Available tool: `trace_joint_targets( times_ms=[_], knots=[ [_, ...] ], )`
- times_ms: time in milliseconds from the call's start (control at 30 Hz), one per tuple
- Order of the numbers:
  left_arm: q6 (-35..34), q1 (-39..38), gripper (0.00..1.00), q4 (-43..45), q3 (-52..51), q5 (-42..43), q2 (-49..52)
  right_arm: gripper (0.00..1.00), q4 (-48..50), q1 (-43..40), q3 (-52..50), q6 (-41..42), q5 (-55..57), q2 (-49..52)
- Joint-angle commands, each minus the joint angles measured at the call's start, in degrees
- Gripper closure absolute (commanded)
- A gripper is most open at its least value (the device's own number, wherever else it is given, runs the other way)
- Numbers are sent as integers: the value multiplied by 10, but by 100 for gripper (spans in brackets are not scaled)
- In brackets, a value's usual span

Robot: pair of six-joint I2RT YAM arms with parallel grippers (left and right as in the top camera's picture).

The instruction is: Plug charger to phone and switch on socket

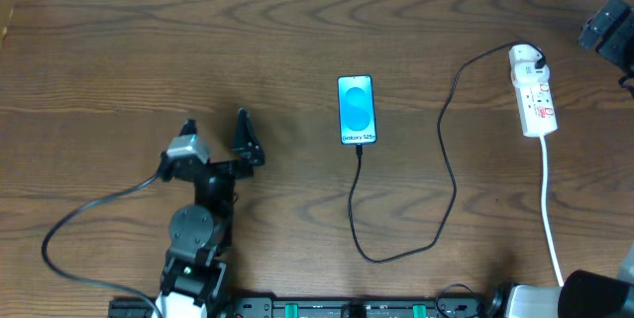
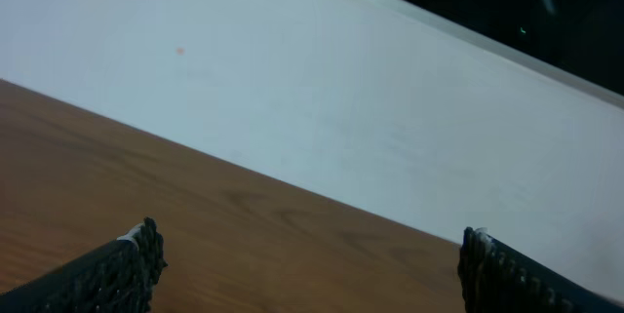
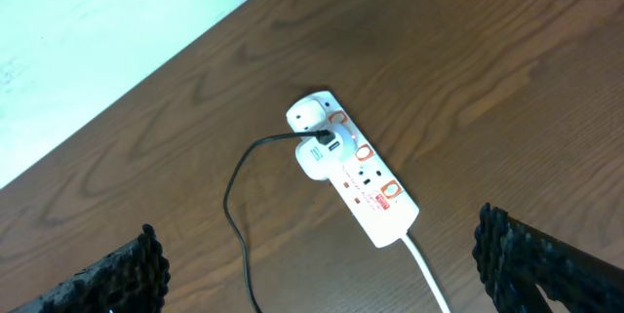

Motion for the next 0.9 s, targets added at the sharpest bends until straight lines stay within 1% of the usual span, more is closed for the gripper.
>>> trace_joint_targets(
  times_ms=[0, 100, 200, 400, 633, 733, 867],
  knots=[
    [8, 23, 2, 1, -38, -21, -42, 1, 0, -1, 2, 6, 6, -2],
    [7, 39, 2, 1, -74, -18, -75, 1, 0, -1, 2, 6, 6, -2],
    [5, 49, 2, -54, -73, -16, -111, 1, 0, -1, 2, 6, 6, -2],
    [3, 52, 2, -118, -73, -17, -161, 1, 0, -1, 2, 6, 6, -2],
    [3, 59, 2, -307, -73, -5, -199, 1, 0, -1, 2, 6, 6, -2],
    [3, 62, 2, -369, -73, 1, -209, 1, 0, -1, 2, 6, 6, -2],
    [3, 76, 2, -425, -73, 20, -221, 1, 0, -1, 2, 6, 6, -2]
  ],
)
